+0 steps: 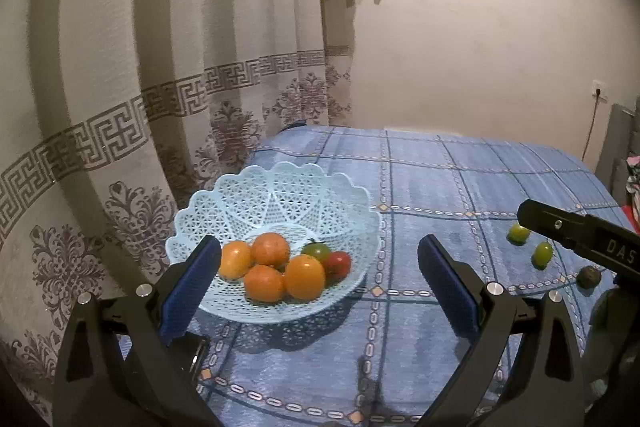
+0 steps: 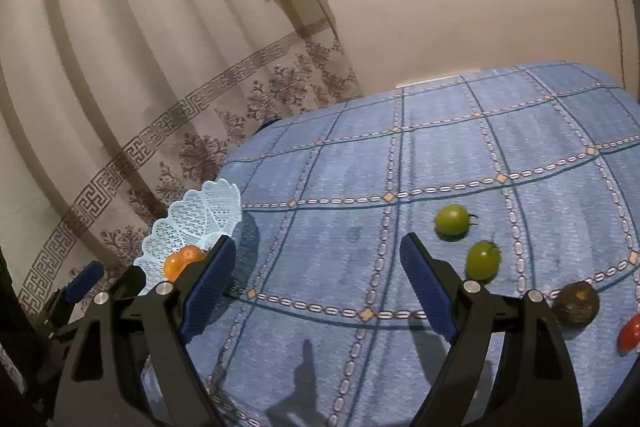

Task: Organize fruits
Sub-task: 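Withdraw both open tools from the basket toward the remaining fruit, then grasp the dark brown avocado with the right tool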

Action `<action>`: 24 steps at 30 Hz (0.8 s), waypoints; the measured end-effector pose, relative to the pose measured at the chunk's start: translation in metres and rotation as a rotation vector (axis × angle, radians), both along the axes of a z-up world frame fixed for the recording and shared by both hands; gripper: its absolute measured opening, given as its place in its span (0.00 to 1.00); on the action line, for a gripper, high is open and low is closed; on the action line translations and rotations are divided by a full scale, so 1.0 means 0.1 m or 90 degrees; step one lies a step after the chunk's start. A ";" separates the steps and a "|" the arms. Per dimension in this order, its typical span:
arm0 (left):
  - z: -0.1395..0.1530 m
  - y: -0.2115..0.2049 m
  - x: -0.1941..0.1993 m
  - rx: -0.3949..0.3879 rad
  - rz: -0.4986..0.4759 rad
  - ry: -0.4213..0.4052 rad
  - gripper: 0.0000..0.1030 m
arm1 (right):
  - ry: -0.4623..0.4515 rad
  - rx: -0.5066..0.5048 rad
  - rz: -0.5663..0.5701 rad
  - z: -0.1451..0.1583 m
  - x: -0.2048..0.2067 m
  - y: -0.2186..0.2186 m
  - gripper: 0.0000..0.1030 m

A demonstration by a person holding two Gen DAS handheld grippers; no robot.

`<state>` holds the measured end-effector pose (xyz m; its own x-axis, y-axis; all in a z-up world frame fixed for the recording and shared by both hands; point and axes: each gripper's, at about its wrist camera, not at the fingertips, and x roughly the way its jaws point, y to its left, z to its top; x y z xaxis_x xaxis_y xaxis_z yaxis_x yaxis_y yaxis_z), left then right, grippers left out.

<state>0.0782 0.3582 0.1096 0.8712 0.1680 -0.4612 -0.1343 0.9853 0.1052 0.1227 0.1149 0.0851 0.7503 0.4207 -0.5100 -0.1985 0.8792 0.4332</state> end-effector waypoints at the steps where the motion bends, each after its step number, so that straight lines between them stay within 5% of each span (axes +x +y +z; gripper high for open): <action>1: 0.00 -0.02 0.00 0.001 -0.004 0.002 0.97 | 0.000 -0.002 -0.004 -0.01 -0.01 -0.04 0.81; 24: -0.24 -0.77 0.22 0.009 -0.097 0.065 0.97 | 0.033 -0.095 -0.077 -0.27 -0.31 -1.01 0.81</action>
<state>0.0997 0.2815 0.0857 0.8356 0.0450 -0.5474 0.0281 0.9918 0.1245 0.0921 0.0140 0.0576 0.7618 0.2457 -0.5994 -0.0679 0.9505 0.3033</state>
